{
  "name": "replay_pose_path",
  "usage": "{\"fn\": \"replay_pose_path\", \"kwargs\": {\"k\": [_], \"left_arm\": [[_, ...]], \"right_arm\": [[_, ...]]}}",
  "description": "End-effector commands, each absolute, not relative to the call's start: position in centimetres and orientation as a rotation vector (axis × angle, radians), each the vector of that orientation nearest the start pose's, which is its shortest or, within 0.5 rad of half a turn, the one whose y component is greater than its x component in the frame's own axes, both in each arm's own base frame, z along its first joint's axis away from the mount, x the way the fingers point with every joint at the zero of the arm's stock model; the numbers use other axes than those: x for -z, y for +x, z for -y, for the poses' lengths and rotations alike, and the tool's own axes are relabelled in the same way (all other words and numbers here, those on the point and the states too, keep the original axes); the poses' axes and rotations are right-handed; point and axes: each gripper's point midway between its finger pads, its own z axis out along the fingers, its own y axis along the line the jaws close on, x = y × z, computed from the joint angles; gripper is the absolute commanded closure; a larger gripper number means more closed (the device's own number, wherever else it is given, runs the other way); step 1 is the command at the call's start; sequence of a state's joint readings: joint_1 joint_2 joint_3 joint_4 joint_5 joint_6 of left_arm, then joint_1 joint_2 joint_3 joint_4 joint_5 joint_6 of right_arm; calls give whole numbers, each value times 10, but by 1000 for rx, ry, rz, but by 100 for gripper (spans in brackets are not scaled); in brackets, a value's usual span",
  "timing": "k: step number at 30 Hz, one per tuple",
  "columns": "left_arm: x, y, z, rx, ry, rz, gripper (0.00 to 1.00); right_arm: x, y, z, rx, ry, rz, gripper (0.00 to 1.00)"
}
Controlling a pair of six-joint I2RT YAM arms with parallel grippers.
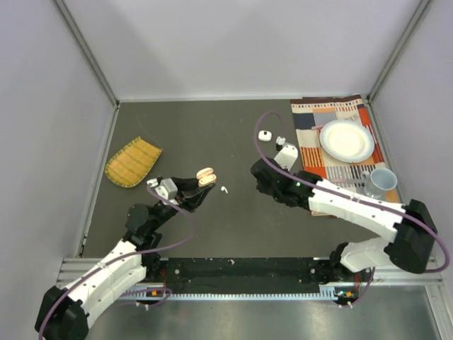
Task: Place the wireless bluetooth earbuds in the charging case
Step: Pick up the left earbud from the center of the board, then insert the left earbud into the left side groove of the charging case.
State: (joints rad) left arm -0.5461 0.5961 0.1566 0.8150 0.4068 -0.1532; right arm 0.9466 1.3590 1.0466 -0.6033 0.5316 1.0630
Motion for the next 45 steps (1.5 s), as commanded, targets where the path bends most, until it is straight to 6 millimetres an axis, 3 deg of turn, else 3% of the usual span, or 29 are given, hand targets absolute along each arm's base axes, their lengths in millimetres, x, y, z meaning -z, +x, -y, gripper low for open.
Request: {"fn": "replay_pose_path", "kwargs": {"k": [1, 2, 3, 8, 14, 27, 30, 45], "left_arm": [[-277, 198, 210, 845, 604, -1054, 100], [-276, 199, 211, 847, 605, -1057, 100], [-277, 199, 211, 848, 606, -1054, 100], [-277, 199, 214, 858, 618, -1056, 100], [-278, 199, 217, 874, 623, -1053, 100], [-280, 199, 218, 881, 627, -1043, 100], [-281, 198, 219, 881, 634, -1028, 100], [-278, 195, 223, 879, 678, -997, 100]], "right_arm": [[-216, 266, -233, -348, 378, -1970, 100], [-213, 263, -232, -360, 370, -1956, 100], [-228, 267, -239, -435, 369, -1896, 100], [-264, 261, -238, -679, 381, -1705, 100], [-307, 252, -252, -836, 220, -1527, 100], [-365, 217, -280, -1154, 25, -1203, 100], [-373, 208, -288, -1206, -17, -1146, 100], [-361, 182, -352, -1325, -196, -1185, 100]]}}
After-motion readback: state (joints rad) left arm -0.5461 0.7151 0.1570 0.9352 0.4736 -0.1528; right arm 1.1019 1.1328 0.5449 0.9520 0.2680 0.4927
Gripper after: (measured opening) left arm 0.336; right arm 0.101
